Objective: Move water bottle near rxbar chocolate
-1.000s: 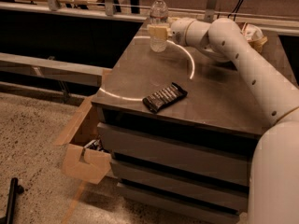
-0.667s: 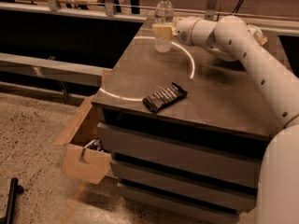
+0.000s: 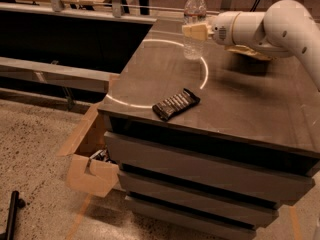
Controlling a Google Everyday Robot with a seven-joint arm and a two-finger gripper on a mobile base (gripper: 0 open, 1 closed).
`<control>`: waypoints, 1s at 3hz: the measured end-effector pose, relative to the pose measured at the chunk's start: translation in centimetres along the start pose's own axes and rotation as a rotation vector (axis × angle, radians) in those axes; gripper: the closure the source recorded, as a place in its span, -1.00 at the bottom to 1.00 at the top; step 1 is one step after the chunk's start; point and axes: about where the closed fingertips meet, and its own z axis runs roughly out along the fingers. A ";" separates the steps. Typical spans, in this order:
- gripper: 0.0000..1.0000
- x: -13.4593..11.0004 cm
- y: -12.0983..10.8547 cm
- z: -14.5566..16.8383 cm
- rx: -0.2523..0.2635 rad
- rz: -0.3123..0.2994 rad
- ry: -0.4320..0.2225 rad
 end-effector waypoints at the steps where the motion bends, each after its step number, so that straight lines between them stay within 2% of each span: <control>1: 1.00 0.5 1.5 -3.3 -0.108 -0.007 -0.014; 2: 1.00 1.3 3.2 -6.1 -0.204 -0.065 -0.035; 3: 1.00 1.8 4.0 -7.9 -0.262 -0.117 -0.057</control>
Offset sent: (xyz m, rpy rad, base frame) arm -0.1098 -0.0442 0.0023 -0.0066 -0.1047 0.3371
